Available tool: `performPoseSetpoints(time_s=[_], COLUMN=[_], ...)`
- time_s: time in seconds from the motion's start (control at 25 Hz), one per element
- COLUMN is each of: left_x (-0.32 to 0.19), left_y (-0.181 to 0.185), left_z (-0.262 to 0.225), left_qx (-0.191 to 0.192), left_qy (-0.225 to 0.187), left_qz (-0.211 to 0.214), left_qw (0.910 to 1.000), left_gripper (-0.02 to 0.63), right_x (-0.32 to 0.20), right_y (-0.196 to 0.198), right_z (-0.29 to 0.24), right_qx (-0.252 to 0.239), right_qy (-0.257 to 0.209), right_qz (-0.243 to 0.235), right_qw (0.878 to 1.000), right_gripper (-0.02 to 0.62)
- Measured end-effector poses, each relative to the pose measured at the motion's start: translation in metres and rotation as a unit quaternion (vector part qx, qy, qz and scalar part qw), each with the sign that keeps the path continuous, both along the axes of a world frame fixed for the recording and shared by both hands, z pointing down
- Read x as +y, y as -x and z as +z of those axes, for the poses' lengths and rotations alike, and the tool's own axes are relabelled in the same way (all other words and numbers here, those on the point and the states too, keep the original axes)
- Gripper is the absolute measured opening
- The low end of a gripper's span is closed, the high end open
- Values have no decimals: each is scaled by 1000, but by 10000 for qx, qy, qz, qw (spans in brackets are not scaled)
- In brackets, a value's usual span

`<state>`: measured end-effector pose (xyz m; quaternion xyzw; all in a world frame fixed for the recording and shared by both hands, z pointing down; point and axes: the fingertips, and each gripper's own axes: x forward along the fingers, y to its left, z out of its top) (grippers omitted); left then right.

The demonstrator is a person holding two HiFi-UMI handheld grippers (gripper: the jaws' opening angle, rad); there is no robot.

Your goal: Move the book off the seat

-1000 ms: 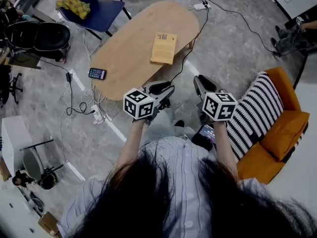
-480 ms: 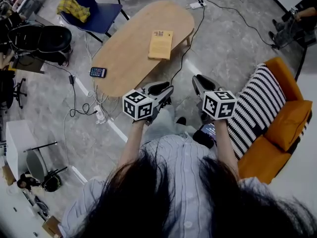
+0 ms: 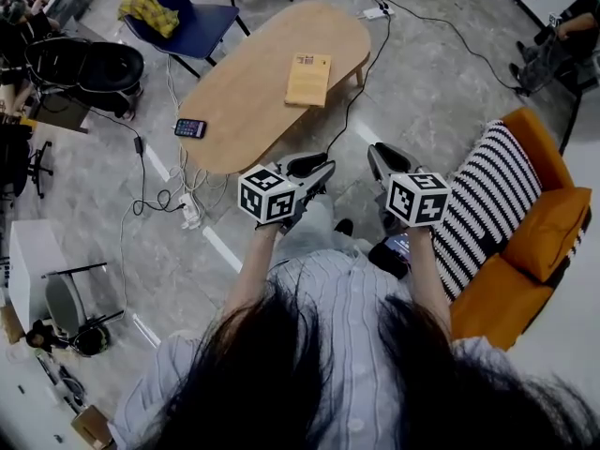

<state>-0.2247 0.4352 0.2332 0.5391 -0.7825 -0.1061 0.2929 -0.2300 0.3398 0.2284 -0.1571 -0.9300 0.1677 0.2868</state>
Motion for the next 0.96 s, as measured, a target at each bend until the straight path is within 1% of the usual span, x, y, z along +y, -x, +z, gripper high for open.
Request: performPoseSetpoints(time_s=[0.28, 0.56, 0.72, 0.84, 0.96], left_x=[3, 2, 0, 2, 11], left_y=[-9, -11, -10, -7, 1], left_z=[-2, -3, -3, 0, 6], left_qx=[-73, -118, -173, -252, -369], left_qy=[7, 23, 38, 125, 292], left_qz=[34, 147, 170, 38, -172], left_qw=[10000, 9998, 9997, 9996, 9987], left_gripper=[107, 107, 107, 107, 107], right_x=[-3, -21, -29, -48, -80], right_y=[-7, -9, -9, -9, -11], right_z=[-7, -10, -16, -17, -15], right_qx=[-113, -152, -254, -336, -363], right_qy=[-38, -48, -84, -189, -283], right_qz=[95, 397, 516, 733, 1067], right_qw=[9999, 9991, 9983, 9966, 9932], right_gripper=[60, 60, 60, 57, 55])
